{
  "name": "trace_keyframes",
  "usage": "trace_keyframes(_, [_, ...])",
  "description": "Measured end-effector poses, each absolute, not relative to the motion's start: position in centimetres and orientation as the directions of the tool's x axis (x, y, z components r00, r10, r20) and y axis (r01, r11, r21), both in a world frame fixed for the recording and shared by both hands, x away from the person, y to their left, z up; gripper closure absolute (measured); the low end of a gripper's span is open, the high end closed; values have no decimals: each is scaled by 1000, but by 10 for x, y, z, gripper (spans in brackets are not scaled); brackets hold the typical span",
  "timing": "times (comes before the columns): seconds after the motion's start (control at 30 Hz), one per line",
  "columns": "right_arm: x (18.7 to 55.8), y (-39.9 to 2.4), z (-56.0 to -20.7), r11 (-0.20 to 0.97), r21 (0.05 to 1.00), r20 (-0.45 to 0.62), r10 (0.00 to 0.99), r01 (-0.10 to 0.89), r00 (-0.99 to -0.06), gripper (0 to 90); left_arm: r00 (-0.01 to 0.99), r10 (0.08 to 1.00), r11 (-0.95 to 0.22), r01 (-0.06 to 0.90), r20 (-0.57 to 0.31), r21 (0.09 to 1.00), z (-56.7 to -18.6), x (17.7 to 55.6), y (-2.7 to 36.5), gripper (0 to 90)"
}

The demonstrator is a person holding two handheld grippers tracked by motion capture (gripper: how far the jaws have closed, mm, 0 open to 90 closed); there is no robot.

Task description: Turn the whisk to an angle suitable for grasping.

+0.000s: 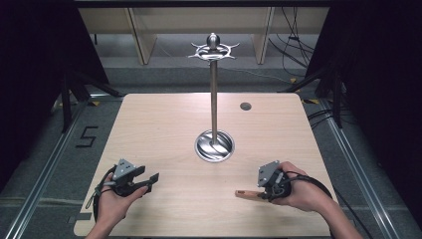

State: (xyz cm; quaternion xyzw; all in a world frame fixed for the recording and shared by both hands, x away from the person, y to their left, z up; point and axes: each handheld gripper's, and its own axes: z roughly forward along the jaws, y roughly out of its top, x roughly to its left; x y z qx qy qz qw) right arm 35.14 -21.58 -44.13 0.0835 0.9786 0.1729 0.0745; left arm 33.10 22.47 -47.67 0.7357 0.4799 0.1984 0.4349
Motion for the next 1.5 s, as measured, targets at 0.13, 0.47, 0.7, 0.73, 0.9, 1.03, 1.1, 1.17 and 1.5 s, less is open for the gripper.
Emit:
trace_keyframes(0.13, [343,-204,-442,932,334,-90,178,139,-980,849,465,876,-162,529,-125,833,-477,331,225,376])
trace_keyframes(0.47, [340,-183,-457,938,259,-6,239,230,-971,900,461,878,-153,528,-130,835,-476,331,225,375])
trace_keyframes(0.7, [346,-174,-464,936,238,8,264,259,-964,900,469,874,-162,527,-126,834,-475,331,226,375])
trace_keyframes(0.73, [350,-169,-466,937,228,33,265,266,-964,900,465,877,-162,526,-123,835,-475,331,226,375])
trace_keyframes(0.9, [358,-160,-471,924,235,18,306,302,-952,900,467,875,-159,525,-127,836,-475,331,227,375])
trace_keyframes(1.03, [367,-156,-471,912,247,34,328,326,-944,900,466,875,-155,525,-131,837,-475,331,228,374])
trace_keyframes(1.1, [370,-156,-471,904,252,42,346,345,-937,900,464,876,-153,526,-131,836,-475,332,228,374])
trace_keyframes(1.17, [377,-155,-470,888,259,33,384,379,-923,900,455,880,-149,533,-134,833,-476,332,229,374])
trace_keyframes(1.5, [407,-168,-469,831,302,-24,496,467,-868,900,457,880,-156,537,-130,829,-477,333,229,374])
